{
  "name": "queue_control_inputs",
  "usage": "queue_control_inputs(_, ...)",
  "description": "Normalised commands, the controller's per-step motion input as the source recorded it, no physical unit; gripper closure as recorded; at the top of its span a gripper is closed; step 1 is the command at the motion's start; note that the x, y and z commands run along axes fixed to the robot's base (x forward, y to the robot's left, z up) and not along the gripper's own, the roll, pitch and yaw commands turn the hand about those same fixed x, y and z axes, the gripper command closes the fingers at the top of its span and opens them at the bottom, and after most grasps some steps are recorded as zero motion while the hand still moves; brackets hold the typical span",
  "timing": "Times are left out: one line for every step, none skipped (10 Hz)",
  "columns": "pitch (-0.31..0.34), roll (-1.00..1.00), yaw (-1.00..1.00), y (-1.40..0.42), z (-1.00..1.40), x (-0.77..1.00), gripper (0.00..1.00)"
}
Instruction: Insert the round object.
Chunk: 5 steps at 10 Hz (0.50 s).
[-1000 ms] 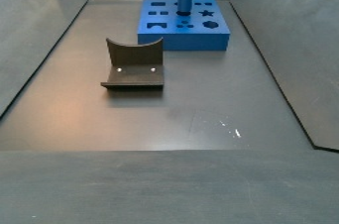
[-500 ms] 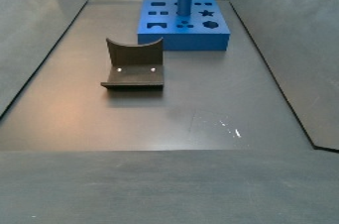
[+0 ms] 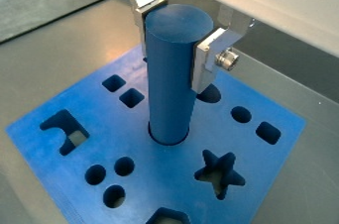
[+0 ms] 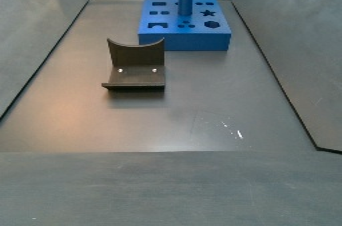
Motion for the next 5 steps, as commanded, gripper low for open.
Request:
queue_control_inputs(-0.026,0.0,0.0,0.03,-0.31,0.03,1.0)
queue_control_inputs(-0.01,0.0,0.0,0.04,-0.31,0.06,1.0)
queue_control_inputs(0.0,0.0,0.0,0.07,-0.27,0.08,1.0)
queue_control_inputs(0.0,0.0,-0.04,0.0,-0.1,0.05,1.0)
queue_control_inputs(0.0,-0.05,-0.02,0.05,-0.01,0.0,1.0)
